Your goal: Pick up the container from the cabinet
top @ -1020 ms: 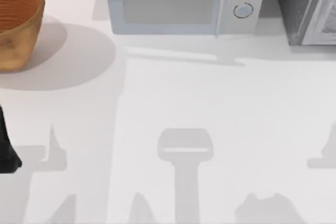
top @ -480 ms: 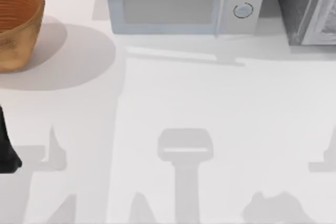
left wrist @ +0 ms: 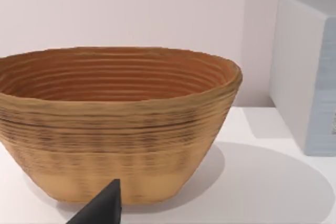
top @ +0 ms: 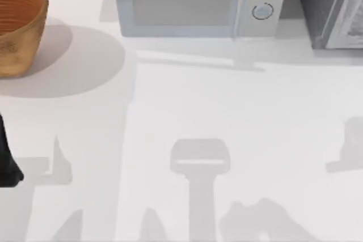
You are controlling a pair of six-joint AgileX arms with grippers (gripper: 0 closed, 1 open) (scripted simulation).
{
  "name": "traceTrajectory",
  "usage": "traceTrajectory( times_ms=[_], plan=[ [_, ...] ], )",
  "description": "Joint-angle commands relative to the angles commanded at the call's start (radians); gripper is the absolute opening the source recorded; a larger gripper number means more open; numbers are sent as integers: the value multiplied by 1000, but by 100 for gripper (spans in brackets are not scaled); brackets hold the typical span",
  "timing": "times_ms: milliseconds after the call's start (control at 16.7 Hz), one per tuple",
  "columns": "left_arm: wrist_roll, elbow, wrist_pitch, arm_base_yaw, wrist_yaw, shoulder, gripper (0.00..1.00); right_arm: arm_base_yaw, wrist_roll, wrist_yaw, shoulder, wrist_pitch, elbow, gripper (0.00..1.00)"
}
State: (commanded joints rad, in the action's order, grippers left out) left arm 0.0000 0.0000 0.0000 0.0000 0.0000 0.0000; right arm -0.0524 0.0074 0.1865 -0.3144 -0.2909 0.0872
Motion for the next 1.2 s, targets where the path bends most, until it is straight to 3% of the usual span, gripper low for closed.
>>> traceTrajectory(
  times_ms=[900, 1200],
  plan=[
    [0, 0, 0, 0, 0, 0, 100, -291, 22, 728, -1403, -1126, 267, 0],
    [0, 0, 0, 0, 0, 0, 100, -368, 27, 919, -1777, -1421, 334, 0]
  ],
)
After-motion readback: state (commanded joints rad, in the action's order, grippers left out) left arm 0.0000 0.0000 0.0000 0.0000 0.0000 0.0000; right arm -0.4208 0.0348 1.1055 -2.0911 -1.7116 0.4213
